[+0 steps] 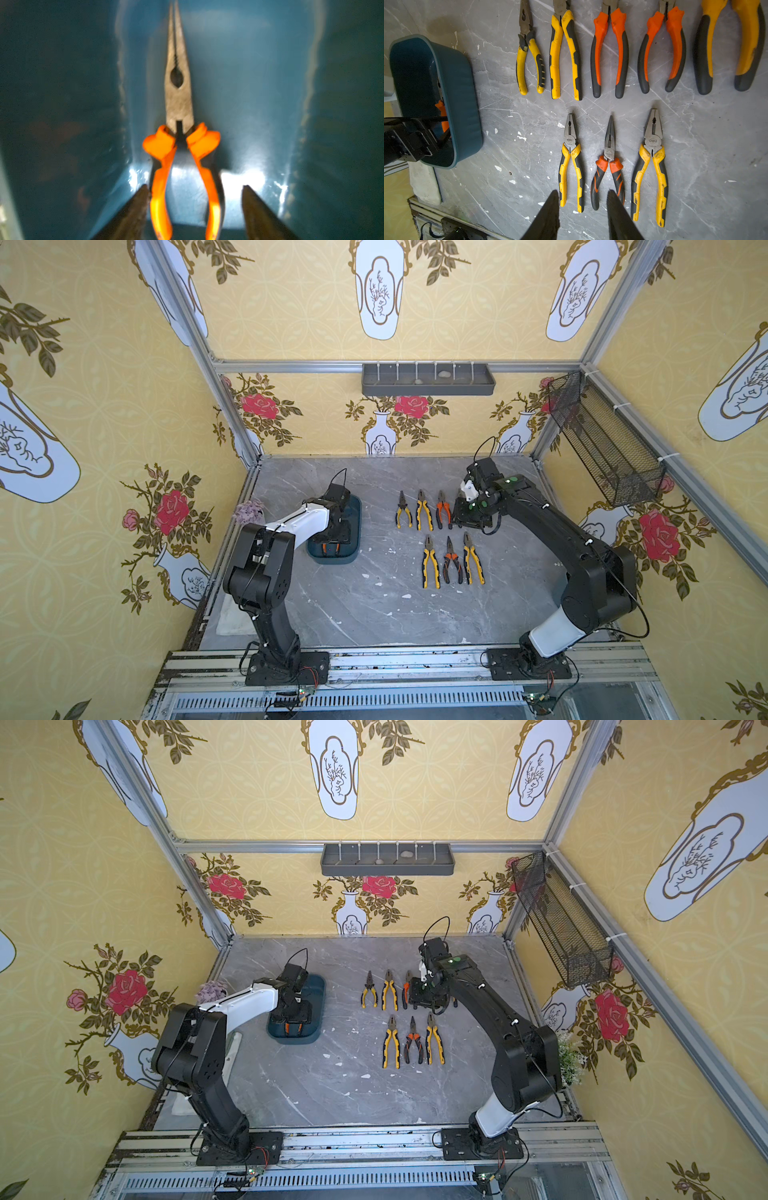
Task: Take the pliers out of the storage box
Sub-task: Pick up the pliers from the storage box.
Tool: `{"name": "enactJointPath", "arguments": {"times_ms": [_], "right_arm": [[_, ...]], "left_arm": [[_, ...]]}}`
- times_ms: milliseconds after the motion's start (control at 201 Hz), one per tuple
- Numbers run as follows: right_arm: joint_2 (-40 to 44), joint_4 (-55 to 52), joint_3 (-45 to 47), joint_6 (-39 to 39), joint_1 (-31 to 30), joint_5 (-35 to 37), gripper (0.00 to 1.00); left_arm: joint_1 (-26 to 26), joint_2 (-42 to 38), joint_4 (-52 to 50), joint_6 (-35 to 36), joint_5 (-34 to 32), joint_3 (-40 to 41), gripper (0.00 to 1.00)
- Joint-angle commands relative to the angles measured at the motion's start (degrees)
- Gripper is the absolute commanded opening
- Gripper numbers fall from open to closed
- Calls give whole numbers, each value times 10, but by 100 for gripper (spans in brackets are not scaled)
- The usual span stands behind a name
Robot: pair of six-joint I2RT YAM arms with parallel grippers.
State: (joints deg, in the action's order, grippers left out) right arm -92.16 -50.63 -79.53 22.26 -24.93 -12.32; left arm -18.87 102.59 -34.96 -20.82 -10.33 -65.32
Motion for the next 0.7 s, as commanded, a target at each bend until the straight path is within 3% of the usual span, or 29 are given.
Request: {"name": "enactJointPath", "arguments": {"times_ms": [0,503,602,697], "right_arm": [[4,4,1,-6,1,-1,40],[7,10,13,-9,6,-5,40],[5,10,12,-9,6,-6,39],[6,6,9,-10,7,-4,40]], "left_arm": [[0,-11,-23,-12,-24,17,80],[0,-39,15,-36,27,87,80],[1,-26,26,-29,37,85,68],[0,-21,27,-27,39,83,44]]}}
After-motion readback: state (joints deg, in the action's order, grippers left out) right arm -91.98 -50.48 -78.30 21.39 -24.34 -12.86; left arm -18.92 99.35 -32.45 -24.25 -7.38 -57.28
